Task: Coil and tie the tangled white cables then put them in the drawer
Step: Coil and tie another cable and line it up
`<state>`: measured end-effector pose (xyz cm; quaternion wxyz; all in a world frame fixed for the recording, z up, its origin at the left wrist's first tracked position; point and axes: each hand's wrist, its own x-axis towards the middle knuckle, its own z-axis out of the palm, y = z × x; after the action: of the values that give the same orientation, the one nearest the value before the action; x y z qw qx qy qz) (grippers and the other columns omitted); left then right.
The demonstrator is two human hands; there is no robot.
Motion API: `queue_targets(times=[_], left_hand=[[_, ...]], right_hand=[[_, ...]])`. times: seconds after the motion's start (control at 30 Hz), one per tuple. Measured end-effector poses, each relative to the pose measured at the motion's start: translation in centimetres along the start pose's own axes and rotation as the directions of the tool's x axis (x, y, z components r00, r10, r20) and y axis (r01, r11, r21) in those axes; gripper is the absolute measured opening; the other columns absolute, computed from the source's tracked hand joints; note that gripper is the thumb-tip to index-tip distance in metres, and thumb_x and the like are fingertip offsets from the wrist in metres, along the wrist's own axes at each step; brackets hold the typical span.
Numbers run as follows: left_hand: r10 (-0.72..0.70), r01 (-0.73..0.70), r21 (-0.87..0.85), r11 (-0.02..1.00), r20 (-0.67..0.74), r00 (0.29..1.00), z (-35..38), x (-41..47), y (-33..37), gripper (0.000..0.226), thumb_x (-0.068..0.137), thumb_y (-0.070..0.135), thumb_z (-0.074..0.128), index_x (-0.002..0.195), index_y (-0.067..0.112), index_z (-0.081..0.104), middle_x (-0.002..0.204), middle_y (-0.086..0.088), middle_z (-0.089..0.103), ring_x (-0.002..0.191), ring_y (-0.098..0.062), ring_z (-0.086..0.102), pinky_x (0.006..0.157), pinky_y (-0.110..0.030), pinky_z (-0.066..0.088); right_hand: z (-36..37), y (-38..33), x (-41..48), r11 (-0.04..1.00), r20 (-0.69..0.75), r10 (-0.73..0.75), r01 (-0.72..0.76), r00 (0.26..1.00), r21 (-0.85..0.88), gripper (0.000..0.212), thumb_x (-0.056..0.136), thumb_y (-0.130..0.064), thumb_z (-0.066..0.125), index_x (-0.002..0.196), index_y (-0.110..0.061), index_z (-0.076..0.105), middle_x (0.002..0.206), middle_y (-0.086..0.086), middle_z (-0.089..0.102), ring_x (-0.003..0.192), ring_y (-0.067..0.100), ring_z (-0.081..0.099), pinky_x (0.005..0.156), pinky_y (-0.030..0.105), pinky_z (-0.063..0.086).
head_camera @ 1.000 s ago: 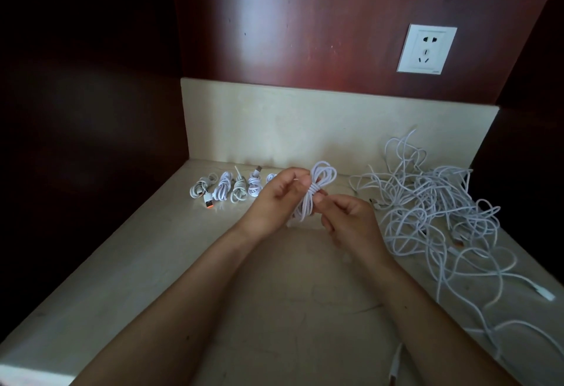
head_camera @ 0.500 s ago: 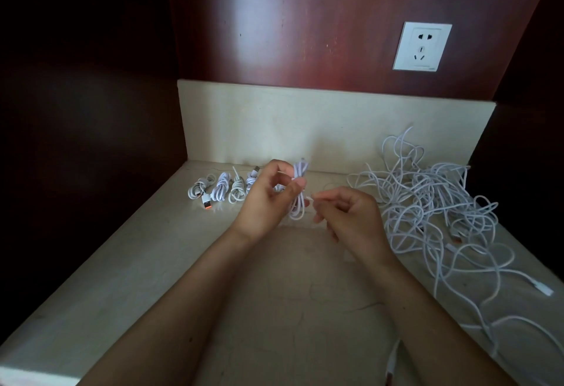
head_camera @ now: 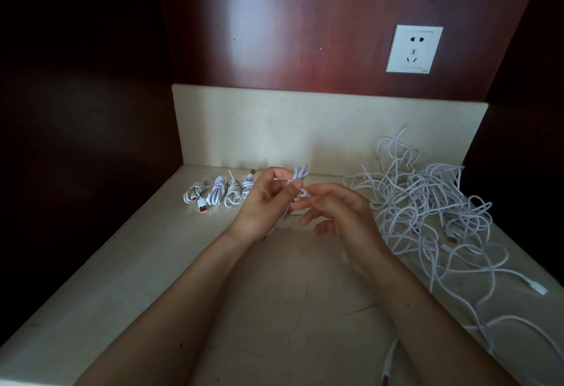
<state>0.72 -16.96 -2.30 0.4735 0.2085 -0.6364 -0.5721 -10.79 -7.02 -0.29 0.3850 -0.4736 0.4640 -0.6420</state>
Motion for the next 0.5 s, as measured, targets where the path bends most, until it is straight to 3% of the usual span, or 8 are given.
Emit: queue_targets(times=[0.07, 0.17, 0.3, 0.37, 0.5], left_hand=[[-0.01, 0.01, 0.004, 1.0, -0.009, 1.0, 0.0, -0.2, 0.3, 0.012, 0.096, 0.004, 0.053, 0.093, 0.014, 0.05, 0.063, 0.007, 0.063, 0.052, -0.014, 0.047, 0.048, -0.022, 0.039], [-0.068, 0.067, -0.022, 0.997, -0.044, 0.997, 0.1, -0.4, 0.5, 0.01, 0.098, 0.01, 0.052, 0.09, 0.015, 0.055, 0.062, -0.007, 0.055, 0.056, -0.019, 0.043, 0.05, -0.024, 0.037], [-0.13, 0.127, -0.043, 0.991, -0.062, 0.99, -0.3, -0.3, 0.5, 0.013, 0.095, 0.018, 0.056, 0.083, 0.021, 0.061, 0.069, -0.004, 0.061, 0.059, -0.016, 0.052, 0.058, -0.027, 0.042], [-0.145, 0.142, -0.06, 0.988, -0.052, 0.988, -0.3, -0.4, 0.4, 0.005, 0.094, 0.014, 0.061, 0.093, 0.019, 0.061, 0.076, -0.001, 0.068, 0.065, -0.014, 0.061, 0.068, -0.028, 0.049], [-0.218, 0.211, -0.123, 0.97, -0.046, 0.975, -0.2, -0.2, 0.5, 0.031, 0.09, 0.012, 0.066, 0.12, 0.013, 0.059, 0.1, -0.006, 0.071, 0.083, -0.016, 0.067, 0.086, -0.032, 0.051]], right_hand=[[0.1, 0.2, -0.1, 0.999, -0.001, -0.025, 0.025, 1.0, -0.044, 0.012, 0.092, -0.005, 0.06, 0.094, -0.013, 0.069, 0.088, 0.014, 0.076, 0.064, 0.018, 0.065, 0.052, 0.028, 0.047], [0.1, 0.6, 0.0, 0.995, -0.005, -0.059, 0.059, 0.998, -0.084, 0.008, 0.092, -0.013, 0.062, 0.095, -0.015, 0.069, 0.087, 0.01, 0.076, 0.064, 0.013, 0.065, 0.051, 0.025, 0.046], [0.0, 0.9, 0.1, 0.993, -0.058, -0.081, 0.075, 0.995, -0.096, 0.007, 0.092, -0.013, 0.063, 0.091, -0.013, 0.07, 0.075, 0.005, 0.074, 0.058, 0.01, 0.061, 0.049, 0.021, 0.044], [0.0, 1.1, 0.2, 0.991, -0.09, -0.093, 0.084, 0.992, -0.105, 0.007, 0.091, -0.01, 0.065, 0.087, -0.011, 0.071, 0.066, 0.001, 0.071, 0.053, 0.008, 0.056, 0.047, 0.02, 0.042], [0.0, 1.4, 0.4, 0.98, -0.145, -0.143, 0.119, 0.979, -0.162, 0.01, 0.09, -0.009, 0.067, 0.081, -0.013, 0.071, 0.06, -0.002, 0.064, 0.052, 0.007, 0.052, 0.045, 0.019, 0.042]])
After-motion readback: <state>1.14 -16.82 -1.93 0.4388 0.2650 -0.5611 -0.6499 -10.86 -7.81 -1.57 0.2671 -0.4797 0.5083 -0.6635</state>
